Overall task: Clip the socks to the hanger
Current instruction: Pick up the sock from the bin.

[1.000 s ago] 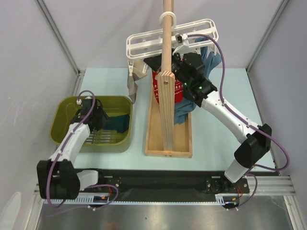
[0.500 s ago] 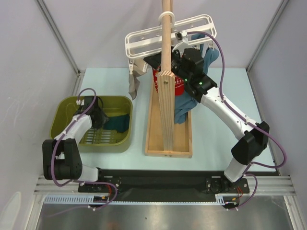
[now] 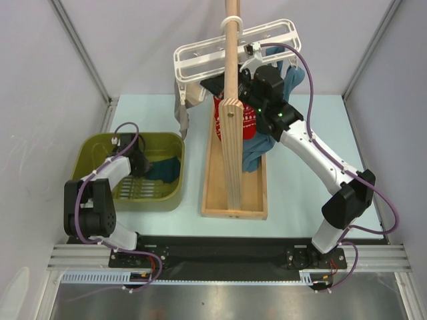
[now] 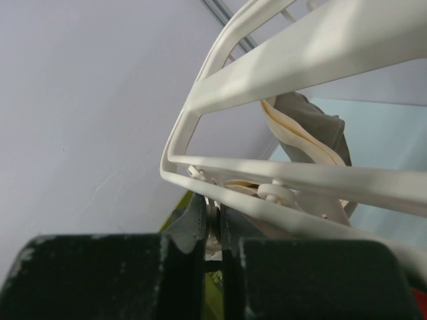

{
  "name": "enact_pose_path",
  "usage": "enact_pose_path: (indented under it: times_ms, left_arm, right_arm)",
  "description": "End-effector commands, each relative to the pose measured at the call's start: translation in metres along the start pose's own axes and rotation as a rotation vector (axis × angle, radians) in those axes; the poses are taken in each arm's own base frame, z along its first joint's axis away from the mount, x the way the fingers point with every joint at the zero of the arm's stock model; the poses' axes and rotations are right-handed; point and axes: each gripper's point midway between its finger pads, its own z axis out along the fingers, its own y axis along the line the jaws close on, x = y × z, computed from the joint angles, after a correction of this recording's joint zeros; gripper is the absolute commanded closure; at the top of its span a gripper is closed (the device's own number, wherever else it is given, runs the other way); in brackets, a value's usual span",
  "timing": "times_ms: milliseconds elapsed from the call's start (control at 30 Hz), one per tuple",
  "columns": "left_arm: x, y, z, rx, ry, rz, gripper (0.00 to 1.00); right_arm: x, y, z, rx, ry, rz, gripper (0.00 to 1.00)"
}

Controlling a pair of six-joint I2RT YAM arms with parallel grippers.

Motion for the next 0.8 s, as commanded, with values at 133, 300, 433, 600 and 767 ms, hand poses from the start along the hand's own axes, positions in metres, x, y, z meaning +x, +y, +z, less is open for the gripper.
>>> enact_pose_path:
  times_ms: [133,300,433,600,767]
  left_arm:
    - [-0.005,-0.008,0.0,0.04,-0.01,0.022,1.0]
    - [-0.023,-0.021,-0.047,0.086,-0.062,0.098,1.0]
    - [-0.028,-0.045,-0.103,0.2,-0.125,0.202,1.0]
    - [-0.023,-0.083,-0.171,0.405,-0.177,0.318,1.0]
    - [-0.02,-0.109,-0.242,0.59,-0.22,0.392,1.0]
  right_arm:
    - [0.016,-0.025,0.001,0.087,0.076,0.051,1.0]
    - [0.02,-0.028,0.0,0.099,0.121,0.044,1.0]
    - [0.025,-0.034,-0.006,0.117,0.145,0.037,1.0]
    - [0.026,-0.032,-0.006,0.114,0.153,0.055,1.0]
    - [0.033,-0.033,-0.004,0.101,0.174,0.057,1.0]
